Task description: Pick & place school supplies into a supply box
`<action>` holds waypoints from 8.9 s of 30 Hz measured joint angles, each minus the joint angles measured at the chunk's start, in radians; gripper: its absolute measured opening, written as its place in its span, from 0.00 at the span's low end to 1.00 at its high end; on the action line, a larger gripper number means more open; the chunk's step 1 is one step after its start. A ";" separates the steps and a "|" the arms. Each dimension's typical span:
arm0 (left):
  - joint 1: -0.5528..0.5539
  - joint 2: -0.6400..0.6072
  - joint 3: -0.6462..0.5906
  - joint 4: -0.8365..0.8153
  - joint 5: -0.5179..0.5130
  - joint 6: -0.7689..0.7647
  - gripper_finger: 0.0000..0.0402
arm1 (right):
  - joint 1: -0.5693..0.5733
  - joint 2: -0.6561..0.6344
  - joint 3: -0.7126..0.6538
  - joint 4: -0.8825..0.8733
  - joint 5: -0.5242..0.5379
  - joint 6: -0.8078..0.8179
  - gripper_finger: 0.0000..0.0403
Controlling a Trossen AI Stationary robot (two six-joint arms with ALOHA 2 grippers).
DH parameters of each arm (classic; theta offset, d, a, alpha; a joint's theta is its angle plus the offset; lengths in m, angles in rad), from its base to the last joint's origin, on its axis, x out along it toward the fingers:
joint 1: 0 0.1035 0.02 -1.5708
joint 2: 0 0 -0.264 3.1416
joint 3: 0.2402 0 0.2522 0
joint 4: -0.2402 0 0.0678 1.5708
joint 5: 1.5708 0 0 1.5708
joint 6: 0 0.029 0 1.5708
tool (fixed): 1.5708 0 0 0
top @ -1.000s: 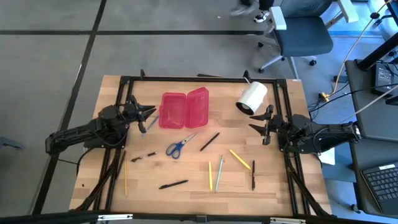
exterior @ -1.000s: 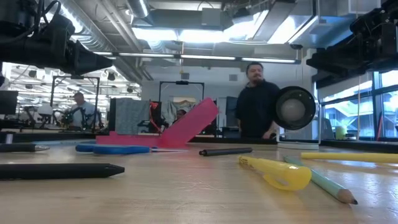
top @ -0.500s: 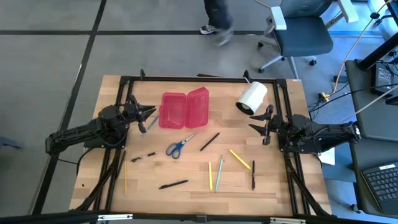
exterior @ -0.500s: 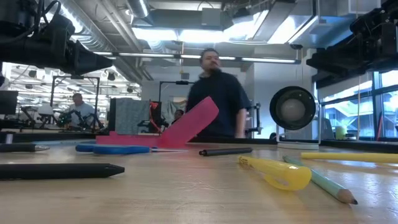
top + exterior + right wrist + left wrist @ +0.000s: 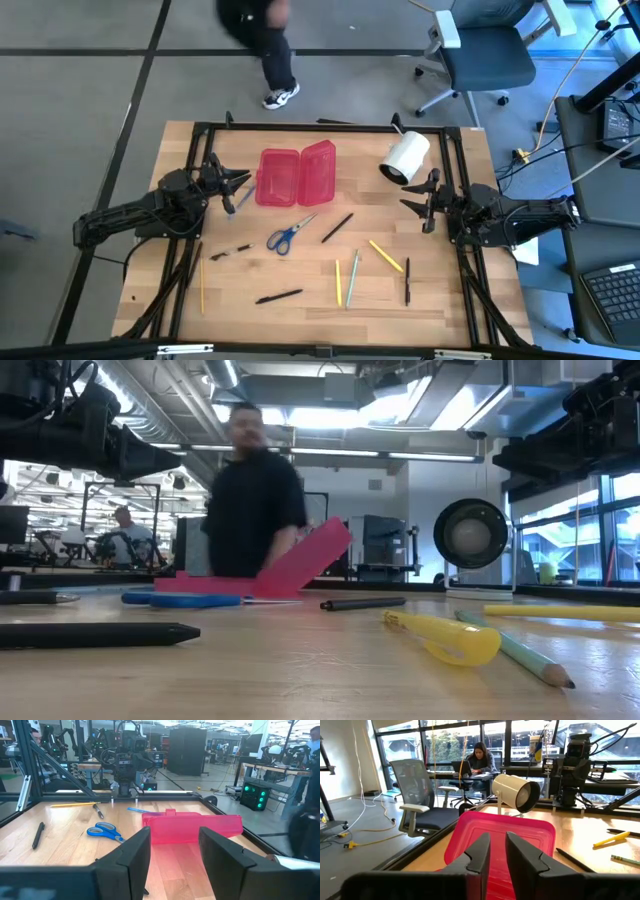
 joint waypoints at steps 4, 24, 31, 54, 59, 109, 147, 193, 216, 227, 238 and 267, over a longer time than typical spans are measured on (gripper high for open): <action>0.000 0.000 0.000 0.000 0.000 0.000 0.13 | 0.000 0.000 0.000 0.000 0.000 0.000 0.43; 0.000 0.000 0.000 0.000 0.000 0.000 0.14 | 0.000 0.000 0.000 0.000 0.000 0.000 0.43; 0.000 0.000 0.000 0.000 0.000 0.000 0.13 | 0.000 0.000 0.000 0.000 0.000 0.000 0.43; 0.000 0.000 0.000 0.000 -0.002 0.032 0.14 | 0.000 0.000 0.000 0.028 0.008 0.024 0.43; 0.000 0.000 0.000 0.001 -0.003 0.057 0.13 | 0.000 0.000 0.000 0.028 0.008 0.027 0.43; 0.000 0.091 0.066 0.066 0.023 -0.270 0.40 | 0.000 0.000 0.000 0.039 0.086 -0.002 0.43; 0.000 1.256 0.595 -0.791 -0.036 -0.499 0.40 | 0.000 0.000 0.000 0.099 0.086 -0.033 0.43; 0.000 1.383 0.594 -0.835 0.012 -0.542 0.05 | 0.000 0.000 0.000 0.101 0.086 -0.033 0.43; 0.002 1.197 0.741 -0.896 -0.047 -0.715 0.04 | 0.000 0.000 0.000 0.101 0.086 -0.034 0.43; 0.007 1.246 0.775 -0.109 0.062 -0.913 0.04 | 0.000 0.000 0.000 0.110 0.086 -0.026 0.43; 0.004 1.490 0.774 0.053 0.039 -1.164 0.04 | 0.000 0.000 0.000 0.117 0.086 -0.028 0.43; 0.052 1.707 0.774 0.286 0.122 -1.100 0.17 | 0.000 0.000 0.000 0.117 0.086 -0.030 0.43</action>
